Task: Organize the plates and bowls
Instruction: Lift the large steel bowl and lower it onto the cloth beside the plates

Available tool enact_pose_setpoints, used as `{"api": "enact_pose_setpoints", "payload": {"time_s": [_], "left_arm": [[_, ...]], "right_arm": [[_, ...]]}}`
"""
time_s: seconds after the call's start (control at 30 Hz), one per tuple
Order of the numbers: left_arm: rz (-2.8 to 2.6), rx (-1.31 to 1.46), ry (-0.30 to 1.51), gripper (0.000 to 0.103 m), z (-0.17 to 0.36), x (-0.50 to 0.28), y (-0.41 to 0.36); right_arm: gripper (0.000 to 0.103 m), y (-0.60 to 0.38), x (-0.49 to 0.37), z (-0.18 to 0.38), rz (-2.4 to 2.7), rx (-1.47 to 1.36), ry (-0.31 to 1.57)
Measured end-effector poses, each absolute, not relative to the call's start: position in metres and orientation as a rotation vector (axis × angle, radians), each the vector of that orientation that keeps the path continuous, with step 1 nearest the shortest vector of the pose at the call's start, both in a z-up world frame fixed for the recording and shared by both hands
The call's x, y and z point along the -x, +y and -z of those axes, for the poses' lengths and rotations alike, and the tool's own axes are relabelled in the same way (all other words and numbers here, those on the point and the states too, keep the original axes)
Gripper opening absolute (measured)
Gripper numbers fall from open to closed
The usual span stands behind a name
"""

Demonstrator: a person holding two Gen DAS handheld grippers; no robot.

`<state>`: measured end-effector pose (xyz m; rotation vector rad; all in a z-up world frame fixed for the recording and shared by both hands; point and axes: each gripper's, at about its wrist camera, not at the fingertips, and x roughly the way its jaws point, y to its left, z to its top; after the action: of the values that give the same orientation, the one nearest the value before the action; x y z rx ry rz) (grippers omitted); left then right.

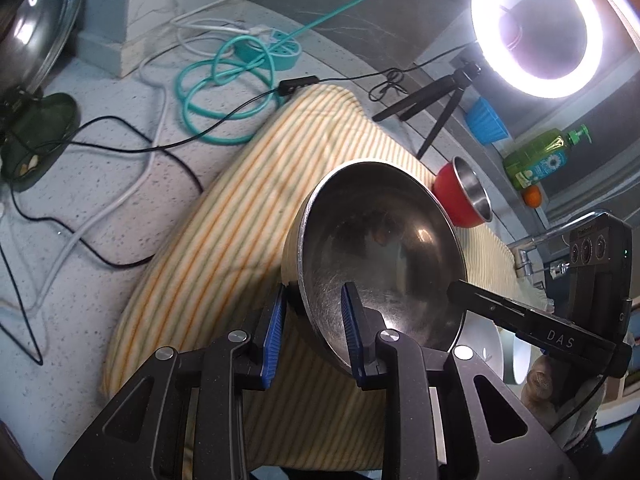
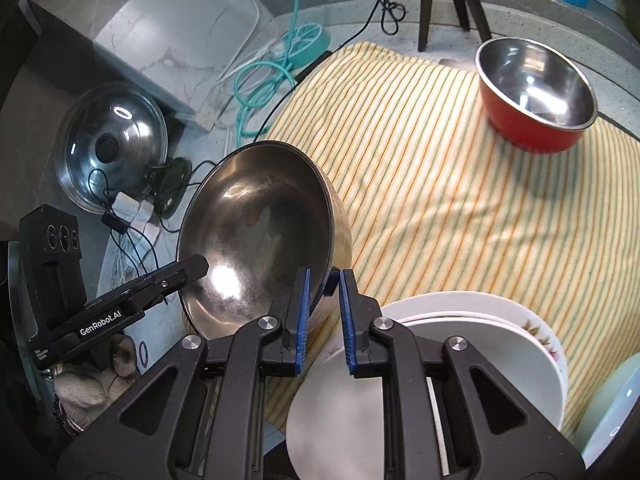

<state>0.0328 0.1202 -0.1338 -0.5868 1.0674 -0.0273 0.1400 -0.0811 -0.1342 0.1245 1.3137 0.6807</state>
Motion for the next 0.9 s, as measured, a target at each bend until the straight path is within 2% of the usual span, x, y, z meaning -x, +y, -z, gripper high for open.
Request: {"api": "enact_pose_setpoints", "payload": {"time_s": [0.63, 0.9], "left_arm": [[-0.002, 0.593, 1.078, 0.025, 0.141, -0.026, 0.129], [-0.016, 0.58, 1.064, 0.029, 0.134, -0.027, 0.131]], "right_arm": [[0.017, -0.07, -0.133, 0.143, -0.71, -0.094, 1.336], [0.017, -0.076, -0.131, 0.129, -0.703, -0.078, 1.285]]}}
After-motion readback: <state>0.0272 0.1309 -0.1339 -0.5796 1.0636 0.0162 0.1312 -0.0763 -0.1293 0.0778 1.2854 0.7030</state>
